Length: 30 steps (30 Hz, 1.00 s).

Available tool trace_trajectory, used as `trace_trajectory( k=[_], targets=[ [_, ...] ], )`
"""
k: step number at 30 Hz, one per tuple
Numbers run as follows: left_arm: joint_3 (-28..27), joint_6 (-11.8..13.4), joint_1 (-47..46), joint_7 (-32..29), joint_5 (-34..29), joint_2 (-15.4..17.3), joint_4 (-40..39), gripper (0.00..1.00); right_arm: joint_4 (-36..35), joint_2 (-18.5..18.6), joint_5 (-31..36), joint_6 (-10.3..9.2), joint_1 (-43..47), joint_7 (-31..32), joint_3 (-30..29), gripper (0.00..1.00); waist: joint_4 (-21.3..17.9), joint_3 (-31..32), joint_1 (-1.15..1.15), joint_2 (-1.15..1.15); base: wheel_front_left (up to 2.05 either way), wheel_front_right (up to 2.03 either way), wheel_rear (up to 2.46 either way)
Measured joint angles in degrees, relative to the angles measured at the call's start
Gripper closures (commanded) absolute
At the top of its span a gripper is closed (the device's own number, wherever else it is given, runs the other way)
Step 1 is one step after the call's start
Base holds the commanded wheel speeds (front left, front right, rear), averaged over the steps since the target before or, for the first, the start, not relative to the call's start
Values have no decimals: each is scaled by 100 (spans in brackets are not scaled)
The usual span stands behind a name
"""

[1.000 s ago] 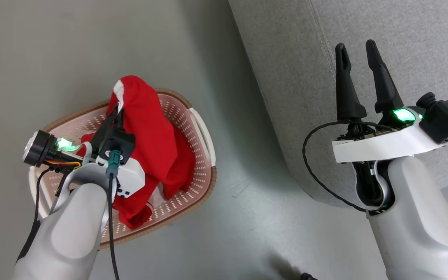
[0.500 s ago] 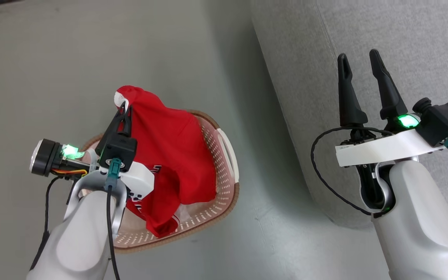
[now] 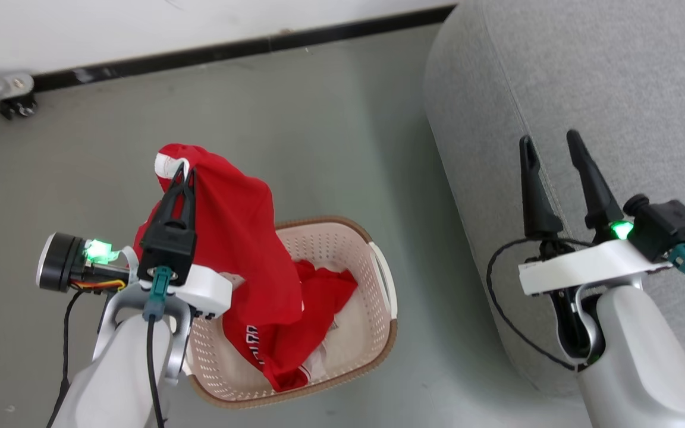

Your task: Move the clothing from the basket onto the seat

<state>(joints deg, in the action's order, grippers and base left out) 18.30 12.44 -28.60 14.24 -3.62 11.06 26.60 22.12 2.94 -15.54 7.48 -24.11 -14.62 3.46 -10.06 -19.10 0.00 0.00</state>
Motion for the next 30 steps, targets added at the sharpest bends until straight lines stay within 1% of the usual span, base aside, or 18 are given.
trace_trajectory(
  k=[7, 11, 17, 24, 30],
  targets=[
    [32, 20, 377, 22, 4, 99, -397, 100, 62, 44, 124, 0, 319, 0, 76, 0, 235, 475, 0, 0, 0, 0, 0],
    [149, 9, 492, 23, -4, 167, -677, 100, 85, 101, 188, 0, 444, 0, 185, 0, 370, 737, 0, 0, 0, 0, 0],
    [272, -119, 502, 23, -24, 289, -1028, 100, 192, 175, 197, 0, 616, 1, 477, 0, 568, 1095, 0, 0, 0, 0, 0],
    [502, -334, 477, 24, -68, 336, -1490, 100, 311, 260, 189, 0, 793, 12, 1392, 0, 815, 1517, 0, 0, 0, 0, 0],
    [758, -592, 352, 40, -109, 318, -1824, 100, 354, 443, 121, 0, 875, 164, 2074, 0, 969, 1777, 0, 0, 0, 0, 0]
  ],
)
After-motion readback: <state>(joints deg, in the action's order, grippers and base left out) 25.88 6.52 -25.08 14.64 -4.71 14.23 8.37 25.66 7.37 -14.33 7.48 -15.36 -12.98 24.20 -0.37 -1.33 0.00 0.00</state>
